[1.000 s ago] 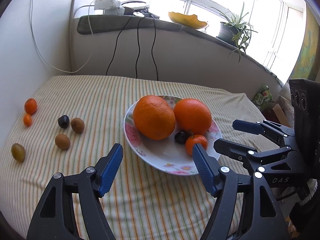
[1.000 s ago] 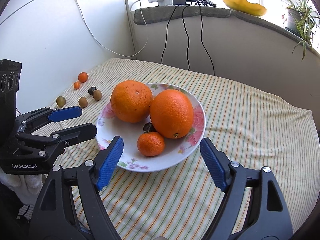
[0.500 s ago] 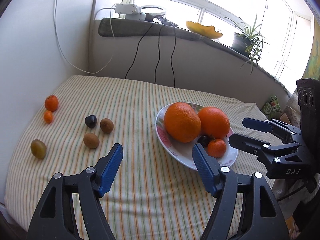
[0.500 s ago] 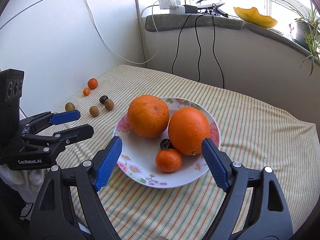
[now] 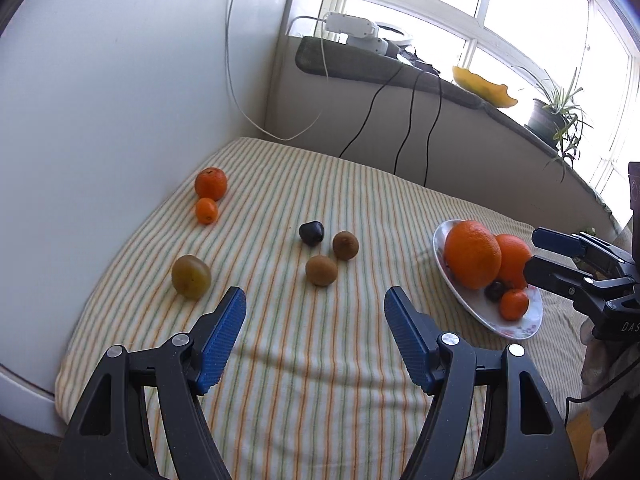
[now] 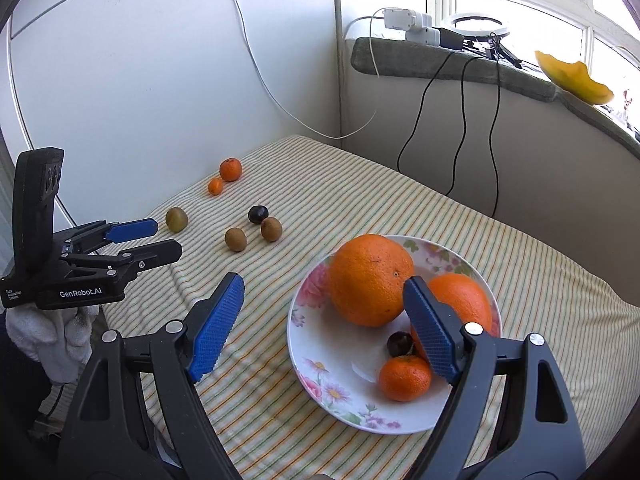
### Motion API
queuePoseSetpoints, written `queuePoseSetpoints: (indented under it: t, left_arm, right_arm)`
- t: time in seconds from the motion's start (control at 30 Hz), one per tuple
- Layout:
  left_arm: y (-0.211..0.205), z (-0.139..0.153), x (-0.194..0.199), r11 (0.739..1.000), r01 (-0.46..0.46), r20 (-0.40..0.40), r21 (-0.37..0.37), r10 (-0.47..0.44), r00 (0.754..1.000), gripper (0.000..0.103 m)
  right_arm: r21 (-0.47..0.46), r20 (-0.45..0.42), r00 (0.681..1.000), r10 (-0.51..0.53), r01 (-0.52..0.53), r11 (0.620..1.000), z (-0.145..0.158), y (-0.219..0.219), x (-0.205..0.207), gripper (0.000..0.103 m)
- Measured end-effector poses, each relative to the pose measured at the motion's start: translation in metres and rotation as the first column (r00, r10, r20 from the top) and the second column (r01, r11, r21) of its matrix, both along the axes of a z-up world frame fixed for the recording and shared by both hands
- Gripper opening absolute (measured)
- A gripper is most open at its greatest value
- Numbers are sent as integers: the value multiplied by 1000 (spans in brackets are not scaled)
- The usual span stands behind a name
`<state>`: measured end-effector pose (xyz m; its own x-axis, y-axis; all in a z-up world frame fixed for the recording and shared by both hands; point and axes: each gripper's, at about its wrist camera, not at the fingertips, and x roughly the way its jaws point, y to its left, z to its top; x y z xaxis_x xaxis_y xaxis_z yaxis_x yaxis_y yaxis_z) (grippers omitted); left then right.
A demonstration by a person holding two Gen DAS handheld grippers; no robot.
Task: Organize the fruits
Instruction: 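Move the left gripper to the olive-green fruit while the right gripper approaches a brown kiwi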
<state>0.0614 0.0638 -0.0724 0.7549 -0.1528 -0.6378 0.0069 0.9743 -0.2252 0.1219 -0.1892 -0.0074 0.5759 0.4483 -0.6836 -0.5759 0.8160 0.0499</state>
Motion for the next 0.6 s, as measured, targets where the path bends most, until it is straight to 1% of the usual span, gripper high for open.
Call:
queuePoseSetpoints:
  t: [0.2,0.33,0.37,0.47,0.5,0.6]
  left_arm:
    - [31,-10,1,998,-70,-18,-2,70,997,72]
    - [48,-18,4,995,-98,-32,-2,98,995,71]
    - [50,-20,6,995,-102,-36,-2,102,994,70]
    - [59,-25,11,995,-104,-51,-9,103,993,62]
    - [61,-27,12,994,-104,-53,-9,104,993,62]
    - [66,-30,16,994,-106,-62,-15,105,993,57]
  right_arm:
    - [7,-26,997,75,-75,997,-6,38,6,84]
    - [3,-54,990,127,-127,992,-15,64,9,73]
    - [0,-60,989,134,-134,991,-18,71,9,72]
    - [-1,-93,984,151,-152,988,-28,87,14,62]
    - [1,-107,982,154,-155,988,-31,91,16,58]
    - [-1,-134,979,155,-157,988,-41,103,22,53]
